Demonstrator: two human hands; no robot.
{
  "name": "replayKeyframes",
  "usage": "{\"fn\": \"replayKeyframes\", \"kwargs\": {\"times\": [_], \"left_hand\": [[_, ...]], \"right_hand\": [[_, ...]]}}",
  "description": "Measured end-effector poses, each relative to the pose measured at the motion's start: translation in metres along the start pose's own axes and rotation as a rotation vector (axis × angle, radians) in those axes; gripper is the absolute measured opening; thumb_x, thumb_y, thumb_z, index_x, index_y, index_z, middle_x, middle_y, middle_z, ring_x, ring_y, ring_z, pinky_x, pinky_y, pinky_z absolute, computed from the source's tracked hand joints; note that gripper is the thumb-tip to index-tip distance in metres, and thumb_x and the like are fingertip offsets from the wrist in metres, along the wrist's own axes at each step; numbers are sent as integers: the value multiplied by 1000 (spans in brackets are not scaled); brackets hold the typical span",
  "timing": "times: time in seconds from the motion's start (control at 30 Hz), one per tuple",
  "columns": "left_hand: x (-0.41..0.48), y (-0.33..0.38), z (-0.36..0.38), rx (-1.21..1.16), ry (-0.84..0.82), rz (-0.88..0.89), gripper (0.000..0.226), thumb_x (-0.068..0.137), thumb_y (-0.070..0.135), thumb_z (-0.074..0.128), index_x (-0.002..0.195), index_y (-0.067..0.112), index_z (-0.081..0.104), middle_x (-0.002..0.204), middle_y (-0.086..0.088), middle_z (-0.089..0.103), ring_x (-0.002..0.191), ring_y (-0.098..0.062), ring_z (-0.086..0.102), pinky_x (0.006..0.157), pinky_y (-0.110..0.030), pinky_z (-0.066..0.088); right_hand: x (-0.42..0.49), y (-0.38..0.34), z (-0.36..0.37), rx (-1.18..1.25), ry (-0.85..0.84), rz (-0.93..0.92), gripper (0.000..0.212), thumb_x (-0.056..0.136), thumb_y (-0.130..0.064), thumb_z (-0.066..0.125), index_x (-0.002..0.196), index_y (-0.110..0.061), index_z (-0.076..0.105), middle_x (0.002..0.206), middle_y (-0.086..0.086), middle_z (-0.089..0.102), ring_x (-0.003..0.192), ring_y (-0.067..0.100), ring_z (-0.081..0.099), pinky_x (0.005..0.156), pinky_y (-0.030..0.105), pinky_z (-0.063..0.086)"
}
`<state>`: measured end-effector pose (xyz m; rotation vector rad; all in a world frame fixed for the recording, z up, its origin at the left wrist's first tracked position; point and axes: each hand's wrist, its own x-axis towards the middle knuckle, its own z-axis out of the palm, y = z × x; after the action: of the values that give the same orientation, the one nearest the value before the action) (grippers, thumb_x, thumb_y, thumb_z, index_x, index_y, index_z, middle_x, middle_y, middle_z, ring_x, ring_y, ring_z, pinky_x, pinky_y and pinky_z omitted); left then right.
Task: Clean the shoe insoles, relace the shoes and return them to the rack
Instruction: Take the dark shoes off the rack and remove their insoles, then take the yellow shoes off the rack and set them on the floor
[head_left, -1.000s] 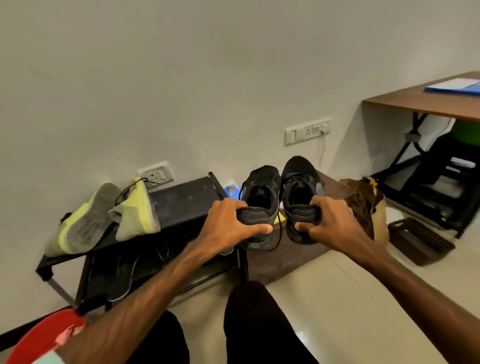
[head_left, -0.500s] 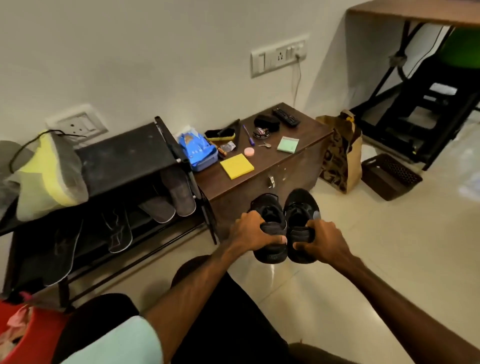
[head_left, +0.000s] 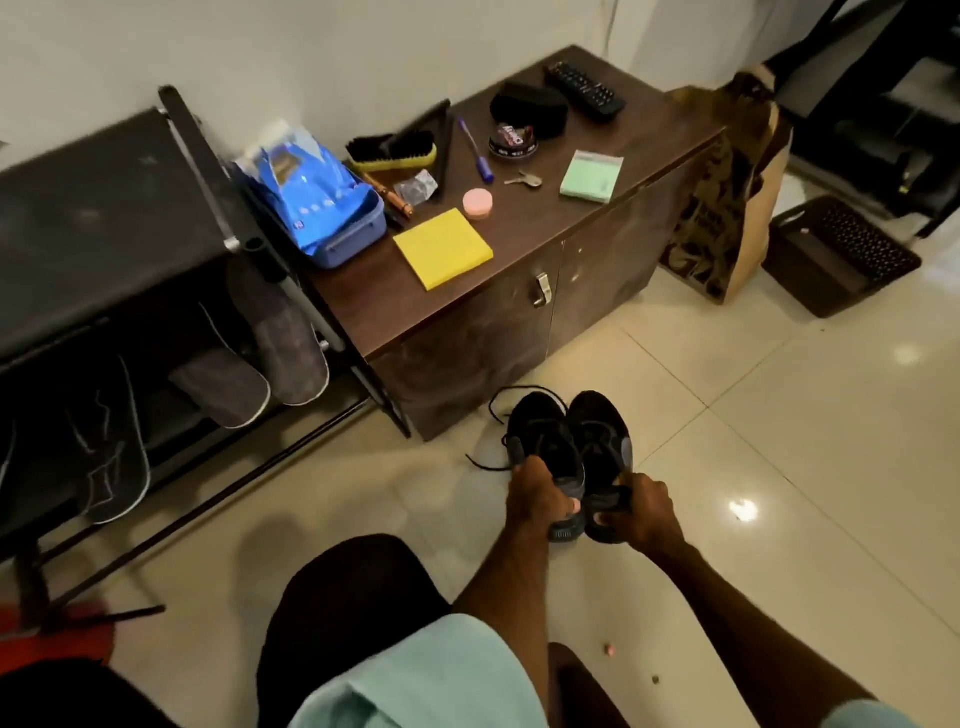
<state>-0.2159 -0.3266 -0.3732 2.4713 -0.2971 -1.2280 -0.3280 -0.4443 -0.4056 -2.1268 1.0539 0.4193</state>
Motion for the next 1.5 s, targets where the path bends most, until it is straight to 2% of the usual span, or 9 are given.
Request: {"fn": "replayKeyframes", "kwargs": {"times": [0.1,0.27,0.63,0.77,0.93,1.07,1.2,1.33,1.5], "left_hand": [[29,-5,24,-74,-5,-121,75,86,25,79,148,5,43,149,-16,48,136,-33,49,115,-36,39],[43,-20,36,92,-70,-105,56,99,20,63,148,7,41,155,-18,37,142,-35,40,116,-40,33],[28,-8,22,237,-84,-86,53,101,19,56,150,6,40,155,-18,39,141,-36,42,115,-43,36],[0,20,-19,272,-15,15,50,102,21,56,148,7,43,151,-18,44,136,-37,48,109,-45,41],[-57,48,-103,296,271,197,39,98,27,61,133,10,57,137,-14,59,125,-32,59,97,-40,50],[-123,36,-187,217,385,278,44,76,47,63,108,17,71,114,-10,71,108,-34,67,95,-44,55],[-181,6,-259,170,503,334,17,83,24,62,91,21,77,102,-4,75,98,-27,70,90,-43,58],[-253,-31,-305,167,675,397,14,84,23,62,93,24,73,107,-6,71,100,-30,66,87,-45,57],[-319,-86,-351,117,856,386,15,83,23,63,96,27,70,107,-5,70,102,-30,66,88,-44,55]], "right_hand": [[17,16,20,-8,-4,33,39,75,-17,87,104,-8,63,97,8,70,78,21,57,65,25,42],[27,35,53,5,-29,81,38,73,-2,82,108,-1,67,112,16,68,92,31,62,57,17,33],[3,9,50,1,17,60,41,89,2,62,130,-1,60,143,22,46,129,42,51,101,39,47],[-16,-39,20,83,118,15,23,87,-4,66,110,-4,66,121,16,61,109,37,61,89,39,51],[-45,-118,-34,135,224,-275,11,81,-4,64,78,-13,69,83,4,68,79,26,63,70,38,53],[-86,-191,-78,89,229,-509,15,84,-9,64,93,-16,74,93,1,72,83,20,67,75,36,58],[-131,-265,-106,4,268,-717,17,84,-8,61,92,-17,72,88,-4,69,83,16,65,72,31,51],[-191,-330,-109,-28,286,-928,31,80,-32,53,90,-11,72,89,6,73,82,25,66,68,35,51],[-244,-396,-86,-23,298,-1069,21,80,-17,54,93,-17,71,85,-1,74,81,24,69,73,41,56]]}}
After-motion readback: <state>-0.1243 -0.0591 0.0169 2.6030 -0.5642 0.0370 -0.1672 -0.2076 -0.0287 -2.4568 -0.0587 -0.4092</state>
